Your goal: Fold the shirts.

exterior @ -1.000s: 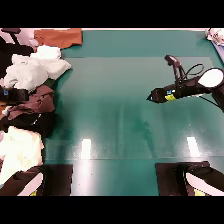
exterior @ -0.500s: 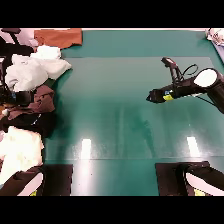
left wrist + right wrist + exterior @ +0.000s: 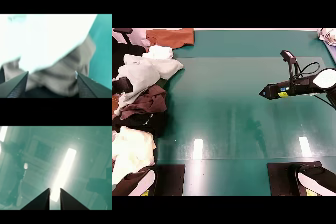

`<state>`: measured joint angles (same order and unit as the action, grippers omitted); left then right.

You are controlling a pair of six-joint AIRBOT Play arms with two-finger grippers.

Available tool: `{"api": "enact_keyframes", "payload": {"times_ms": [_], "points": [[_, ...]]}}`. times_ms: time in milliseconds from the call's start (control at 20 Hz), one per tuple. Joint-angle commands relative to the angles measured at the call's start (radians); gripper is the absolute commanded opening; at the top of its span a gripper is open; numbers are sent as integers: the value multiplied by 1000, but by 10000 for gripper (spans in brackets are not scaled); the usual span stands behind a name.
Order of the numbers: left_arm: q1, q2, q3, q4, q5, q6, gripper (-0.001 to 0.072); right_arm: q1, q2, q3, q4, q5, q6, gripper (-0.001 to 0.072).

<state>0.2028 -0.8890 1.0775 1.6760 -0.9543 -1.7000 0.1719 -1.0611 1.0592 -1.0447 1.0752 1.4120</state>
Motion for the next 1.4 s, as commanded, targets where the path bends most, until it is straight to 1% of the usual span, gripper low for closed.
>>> {"api": "enact_keyframes", "payload": {"times_ms": [0,200,300,400,450,500,550,700,750,800,900,1050,1250,1350], "points": [[16,-105,60,16,111,58,686,0,3,0,5,-3,9,161],[16,-285,130,-4,106,60,686,0,3,0,5,0,39,163],[21,-321,146,25,106,58,686,0,3,0,5,8,47,163],[51,-323,145,-6,109,55,684,5,3,0,3,11,46,163],[73,-324,144,-47,112,55,635,5,3,0,3,8,46,163],[93,-328,144,-100,116,62,499,5,3,0,3,-1,46,163],[109,-336,144,-163,119,88,364,5,3,0,3,-11,47,163],[112,-374,144,-385,102,219,354,5,3,0,5,-21,47,162],[112,-381,144,-439,99,259,311,5,3,0,5,-20,47,162],[112,-382,145,-451,100,278,26,5,3,0,5,-19,47,162],[112,-381,146,-448,107,294,26,5,3,0,5,-16,47,162],[112,-356,178,-452,92,288,24,5,3,0,5,-18,47,162],[112,-237,279,-448,100,222,22,5,3,0,4,-42,47,161],[91,-171,346,-451,136,208,22,5,4,1,5,-111,46,159]]}}
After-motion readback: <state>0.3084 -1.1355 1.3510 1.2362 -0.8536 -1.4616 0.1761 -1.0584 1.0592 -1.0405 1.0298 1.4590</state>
